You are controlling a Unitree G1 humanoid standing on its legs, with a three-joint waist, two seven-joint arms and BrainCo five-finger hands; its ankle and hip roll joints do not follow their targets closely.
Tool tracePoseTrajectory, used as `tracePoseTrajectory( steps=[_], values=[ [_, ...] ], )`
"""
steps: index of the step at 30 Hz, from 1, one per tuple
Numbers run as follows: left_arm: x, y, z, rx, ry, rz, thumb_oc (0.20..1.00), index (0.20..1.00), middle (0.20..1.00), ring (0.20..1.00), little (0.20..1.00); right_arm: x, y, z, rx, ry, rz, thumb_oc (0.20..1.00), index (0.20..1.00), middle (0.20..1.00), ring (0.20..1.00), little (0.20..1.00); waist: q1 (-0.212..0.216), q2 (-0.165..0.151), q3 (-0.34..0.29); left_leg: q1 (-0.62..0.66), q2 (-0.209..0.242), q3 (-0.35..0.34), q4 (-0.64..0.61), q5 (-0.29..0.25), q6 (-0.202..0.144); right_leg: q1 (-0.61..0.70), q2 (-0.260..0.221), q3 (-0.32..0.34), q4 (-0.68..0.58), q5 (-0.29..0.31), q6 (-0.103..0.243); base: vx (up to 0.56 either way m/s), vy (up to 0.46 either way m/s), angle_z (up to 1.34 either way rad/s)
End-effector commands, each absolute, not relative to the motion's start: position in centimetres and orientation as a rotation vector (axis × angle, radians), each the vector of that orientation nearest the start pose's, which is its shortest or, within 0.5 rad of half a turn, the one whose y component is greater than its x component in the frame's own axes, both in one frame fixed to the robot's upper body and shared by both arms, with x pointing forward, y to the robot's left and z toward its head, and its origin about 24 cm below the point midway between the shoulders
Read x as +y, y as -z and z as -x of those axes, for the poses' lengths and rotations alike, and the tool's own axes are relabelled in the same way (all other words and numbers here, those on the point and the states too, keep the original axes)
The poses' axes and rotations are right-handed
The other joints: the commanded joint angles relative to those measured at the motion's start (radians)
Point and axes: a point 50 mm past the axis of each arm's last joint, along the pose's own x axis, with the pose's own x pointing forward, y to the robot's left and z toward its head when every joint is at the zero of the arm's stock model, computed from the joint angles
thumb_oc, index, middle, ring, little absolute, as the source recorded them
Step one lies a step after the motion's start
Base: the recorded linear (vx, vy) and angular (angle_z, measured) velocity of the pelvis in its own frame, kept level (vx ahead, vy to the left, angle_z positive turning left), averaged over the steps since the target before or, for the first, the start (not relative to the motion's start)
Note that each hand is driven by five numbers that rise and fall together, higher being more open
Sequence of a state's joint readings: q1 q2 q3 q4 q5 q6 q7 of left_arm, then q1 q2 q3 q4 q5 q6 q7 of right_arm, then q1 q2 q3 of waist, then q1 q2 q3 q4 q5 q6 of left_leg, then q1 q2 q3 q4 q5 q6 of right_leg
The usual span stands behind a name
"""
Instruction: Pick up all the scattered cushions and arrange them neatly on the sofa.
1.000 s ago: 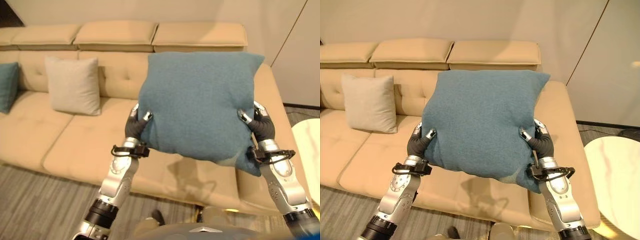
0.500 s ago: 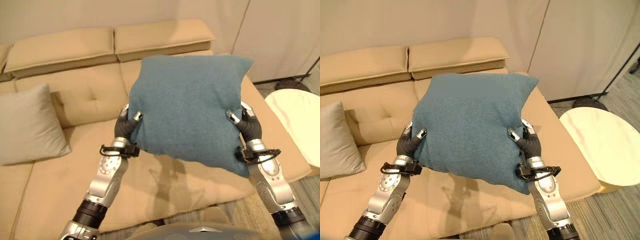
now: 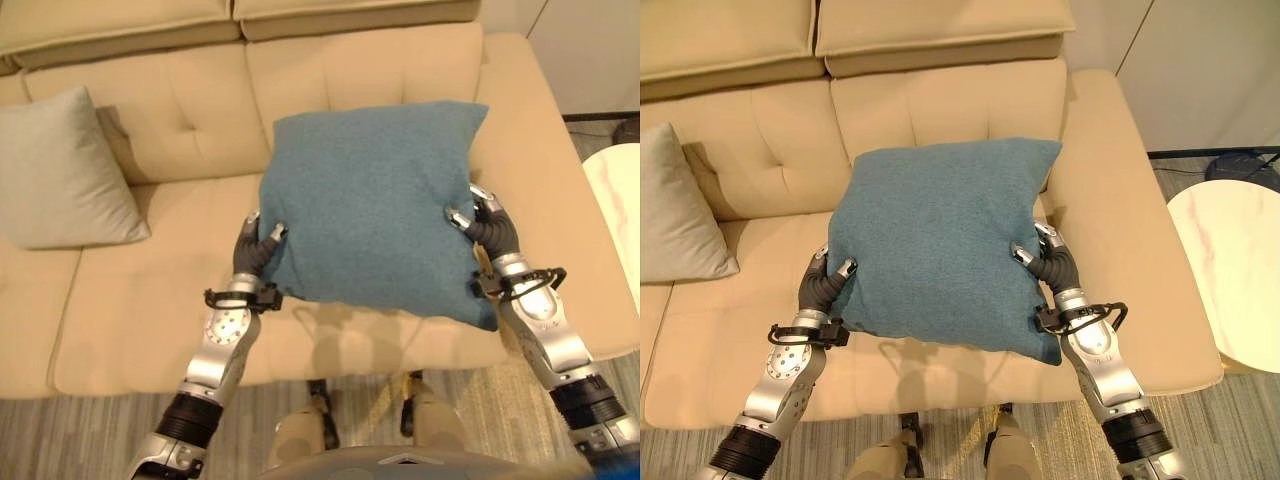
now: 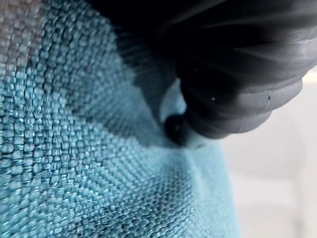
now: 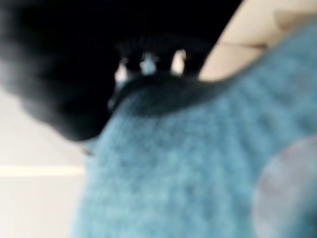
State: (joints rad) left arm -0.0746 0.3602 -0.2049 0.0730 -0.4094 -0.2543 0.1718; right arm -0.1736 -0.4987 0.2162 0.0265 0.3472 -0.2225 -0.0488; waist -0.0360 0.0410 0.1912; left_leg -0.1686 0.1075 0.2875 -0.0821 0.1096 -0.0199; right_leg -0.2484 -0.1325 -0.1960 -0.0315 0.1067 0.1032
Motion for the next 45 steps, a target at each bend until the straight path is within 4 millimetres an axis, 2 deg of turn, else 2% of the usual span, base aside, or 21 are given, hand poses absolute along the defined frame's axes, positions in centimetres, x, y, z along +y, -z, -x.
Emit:
tracePoseTrajectory(
  steps=[1, 9, 11, 13, 16, 17, 18, 21, 23, 28, 30, 32, 37, 38, 39, 40, 41, 42, 43, 44, 45],
  values=[
    [15.9, -13.9, -27.6, -0.571, 0.127, 0.070, 0.200, 0.200, 0.200, 0.200, 0.200, -13.8, -15.9, -28.1, -0.600, -0.336, 0.093, 0.200, 0.200, 0.200, 0.200, 0.200, -0.004, -0.073, -0.029, -0.012, -0.029, -0.009, 0.034, -0.092, -0.038, -0.038, -0.030, 0.069, 0.097, -0.124, 0.042, -0.03, -0.025, 0.15],
    [15.3, -17.2, -30.4, -0.679, 0.066, 0.005, 0.200, 0.200, 0.200, 0.200, 0.200, -13.2, -18.6, -30.7, -0.683, -0.248, 0.165, 0.200, 0.200, 0.200, 0.200, 0.200, 0.006, -0.057, -0.030, -0.151, -0.027, -0.028, 0.051, -0.069, -0.049, -0.185, -0.038, 0.083, 0.144, -0.128, 0.030, -0.03, -0.027, 0.11],
    [14.5, -19.5, -31.6, -0.749, 0.055, -0.015, 0.200, 0.200, 0.200, 0.200, 0.200, -12.6, -20.6, -31.7, -0.743, -0.227, 0.181, 0.200, 0.200, 0.200, 0.200, 0.200, 0.007, -0.054, -0.026, -0.192, -0.028, -0.032, 0.058, -0.065, -0.052, -0.228, -0.040, 0.090, 0.156, -0.126, 0.030, -0.01, -0.007, 0.02],
    [12.9, -23.8, -33.0, -0.876, 0.046, -0.082, 0.200, 0.200, 0.200, 0.200, 0.200, -11.7, -24.4, -32.7, -0.871, -0.170, 0.234, 0.200, 0.200, 0.200, 0.200, 0.200, 0.004, -0.043, -0.017, -0.237, -0.027, -0.032, 0.064, -0.059, -0.054, -0.276, -0.043, 0.098, 0.167, -0.123, 0.033, -0.01, -0.003, -0.05],
    [11.9, -27.7, -33.4, -1.007, 0.010, -0.131, 0.200, 0.200, 0.200, 0.200, 0.200, -11.2, -28.4, -32.9, -1.015, -0.099, 0.268, 0.200, 0.200, 0.200, 0.200, 0.200, 0.006, -0.033, 0.009, -0.274, -0.031, -0.039, 0.073, -0.054, -0.057, -0.313, -0.043, 0.106, 0.181, -0.122, 0.035, 0.00, 0.000, 0.00],
    [11.6, -29.9, -33.3, -1.094, -0.040, -0.174, 0.200, 0.200, 0.200, 0.200, 0.200, -10.9, -31.0, -32.6, -1.123, -0.037, 0.307, 0.200, 0.200, 0.200, 0.200, 0.200, 0.008, -0.027, 0.023, -0.301, -0.033, -0.043, 0.077, -0.052, -0.058, -0.340, -0.043, 0.112, 0.191, -0.122, 0.039, -0.01, 0.003, -0.06],
    [11.6, -30.0, -33.3, -1.097, -0.041, -0.174, 0.200, 0.200, 0.200, 0.200, 0.200, -10.8, -31.1, -32.6, -1.127, -0.036, 0.308, 0.200, 0.200, 0.200, 0.200, 0.200, 0.009, -0.028, 0.025, -0.303, -0.033, -0.042, 0.078, -0.052, -0.058, -0.343, -0.043, 0.113, 0.192, -0.122, 0.039, -0.01, -0.004, -0.08],
    [10.2, -34.4, -33.4, -1.241, -0.170, -0.265, 0.200, 0.200, 0.200, 0.200, 0.200, -10.1, -36.2, -32.7, -1.317, 0.175, 0.511, 0.200, 0.200, 0.200, 0.200, 0.200, 0.015, -0.015, 0.060, -0.373, -0.032, -0.070, 0.084, -0.059, -0.072, -0.408, -0.044, 0.129, 0.205, -0.138, 0.056, 0.05, -0.044, -0.03],
    [8.6, -38.1, -34.3, -1.253, -0.217, -0.314, 0.200, 0.200, 0.200, 0.200, 0.200, -8.9, -38.9, -34.8, -1.262, 0.255, 0.645, 0.200, 0.200, 0.200, 0.200, 0.200, 0.018, -0.013, 0.094, -0.460, -0.029, -0.101, 0.081, -0.039, -0.076, -0.491, -0.034, 0.139, 0.206, -0.125, 0.062, 0.03, -0.106, 0.03],
    [8.4, -42.5, -35.1, -1.193, -0.244, -0.308, 0.200, 0.200, 0.200, 0.200, 0.200, -9.4, -41.3, -37.3, -1.066, 0.293, 0.781, 0.200, 0.200, 0.200, 0.200, 0.200, 0.010, -0.015, 0.152, -0.575, -0.026, -0.143, 0.093, -0.017, -0.083, -0.597, -0.018, 0.142, 0.212, -0.112, 0.062, -0.04, -0.076, 0.09],
    [8.6, -42.3, -35.6, -1.147, -0.230, -0.295, 0.200, 0.200, 0.200, 0.200, 0.200, -10.3, -40.9, -38.2, -0.973, 0.314, 0.782, 0.200, 0.200, 0.200, 0.200, 0.200, 0.003, -0.016, 0.175, -0.617, -0.029, -0.155, 0.111, -0.017, -0.080, -0.637, -0.009, 0.146, 0.227, -0.111, 0.059, -0.02, -0.047, 0.17],
    [8.0, -38.3, -37.4, -0.999, -0.154, -0.236, 0.200, 0.200, 0.200, 0.200, 0.200, -11.5, -38.0, -39.6, -0.851, 0.324, 0.814, 0.200, 0.200, 0.200, 0.200, 0.200, -0.002, -0.027, 0.181, -0.635, -0.033, -0.155, 0.106, -0.012, -0.080, -0.657, -0.004, 0.143, 0.221, -0.107, 0.056, -0.01, -0.057, 0.07],
    [7.3, -34.8, -38.4, -0.895, -0.098, -0.211, 0.200, 0.200, 0.200, 0.200, 0.200, -12.3, -36.2, -40.3, -0.788, 0.330, 0.828, 0.200, 0.200, 0.200, 0.200, 0.200, -0.001, -0.037, 0.175, -0.640, -0.034, -0.155, 0.112, -0.015, -0.078, -0.657, 0.000, 0.144, 0.212, -0.101, 0.052, -0.04, -0.029, 0.08],
    [7.1, -33.9, -38.5, -0.870, -0.086, -0.188, 0.200, 0.200, 0.200, 0.200, 0.200, -12.6, -35.9, -40.3, -0.780, 0.333, 0.825, 0.492, 0.492, 0.492, 0.492, 0.492, -0.001, -0.039, 0.175, -0.639, -0.033, -0.153, 0.116, -0.017, -0.079, -0.654, -0.001, 0.143, 0.211, -0.100, 0.052, 0.04, -0.021, 0.12],
    [6.9, -33.1, -38.5, -0.850, -0.068, -0.160, 0.200, 0.200, 0.200, 0.200, 0.200, -12.8, -35.6, -40.4, -0.770, 0.334, 0.818, 0.598, 0.598, 0.598, 0.598, 0.598, 0.000, -0.040, 0.175, -0.638, -0.032, -0.153, 0.120, -0.019, -0.080, -0.651, -0.001, 0.143, 0.211, -0.099, 0.051, -0.06, -0.040, 0.12],
    [6.7, -31.6, -38.6, -0.809, -0.046, -0.097, 0.200, 0.200, 0.200, 0.200, 0.200, -13.4, -35.4, -40.4, -0.763, 0.349, 0.804, 1.000, 1.000, 1.000, 1.000, 1.000, 0.002, -0.044, 0.178, -0.631, -0.030, -0.151, 0.126, -0.022, -0.082, -0.643, -0.001, 0.140, 0.213, -0.101, 0.050, -0.13, -0.029, 0.09],
    [6.7, -31.5, -38.6, -0.808, -0.045, -0.097, 0.200, 0.200, 0.200, 0.200, 0.200, -13.4, -35.3, -40.4, -0.761, 0.349, 0.804, 1.000, 1.000, 1.000, 1.000, 1.000, 0.001, -0.046, 0.185, -0.643, -0.030, -0.141, 0.131, 0.001, -0.074, -0.651, -0.004, 0.133, 0.211, -0.076, 0.042, -0.05, -0.023, 0.10],
    [6.6, -30.8, -38.5, -0.786, -0.032, -0.053, 0.297, 0.297, 0.297, 0.297, 0.297, -13.7, -35.2, -40.4, -0.756, 0.354, 0.802, 1.000, 1.000, 1.000, 1.000, 1.000, 0.004, -0.046, 0.177, -0.625, -0.029, -0.151, 0.127, -0.024, -0.083, -0.636, -0.001, 0.139, 0.212, -0.102, 0.049, -0.12, -0.025, 0.07],
    [6.2, -29.6, -38.2, -0.765, 0.003, 0.003, 0.705, 0.705, 0.705, 0.705, 0.705, -14.0, -35.0, -40.2, -0.762, 0.359, 0.790, 1.000, 1.000, 1.000, 1.000, 1.000, 0.007, -0.050, 0.185, -0.625, -0.027, -0.140, 0.132, 0.000, -0.078, -0.631, -0.004, 0.129, 0.206, -0.076, 0.039, -0.06, -0.029, 0.03],
    [6.1, -28.9, -38.2, -0.746, 0.017, 0.023, 1.000, 1.000, 1.000, 1.000, 1.000, -14.1, -34.9, -40.1, -0.768, 0.359, 0.781, 1.000, 1.000, 1.000, 1.000, 1.000, 0.008, -0.052, 0.185, -0.618, -0.026, -0.141, 0.131, 0.000, -0.079, -0.624, -0.003, 0.128, 0.205, -0.076, 0.039, -0.12, -0.024, -0.01],
    [6.1, -28.8, -38.2, -0.744, 0.018, 0.022, 1.000, 1.000, 1.000, 1.000, 1.000, -14.1, -34.9, -40.1, -0.766, 0.359, 0.781, 1.000, 1.000, 1.000, 1.000, 1.000, 0.009, -0.052, 0.185, -0.615, -0.025, -0.141, 0.130, 0.000, -0.079, -0.622, -0.003, 0.128, 0.204, -0.076, 0.039, -0.05, -0.012, -0.02]
  ],
)
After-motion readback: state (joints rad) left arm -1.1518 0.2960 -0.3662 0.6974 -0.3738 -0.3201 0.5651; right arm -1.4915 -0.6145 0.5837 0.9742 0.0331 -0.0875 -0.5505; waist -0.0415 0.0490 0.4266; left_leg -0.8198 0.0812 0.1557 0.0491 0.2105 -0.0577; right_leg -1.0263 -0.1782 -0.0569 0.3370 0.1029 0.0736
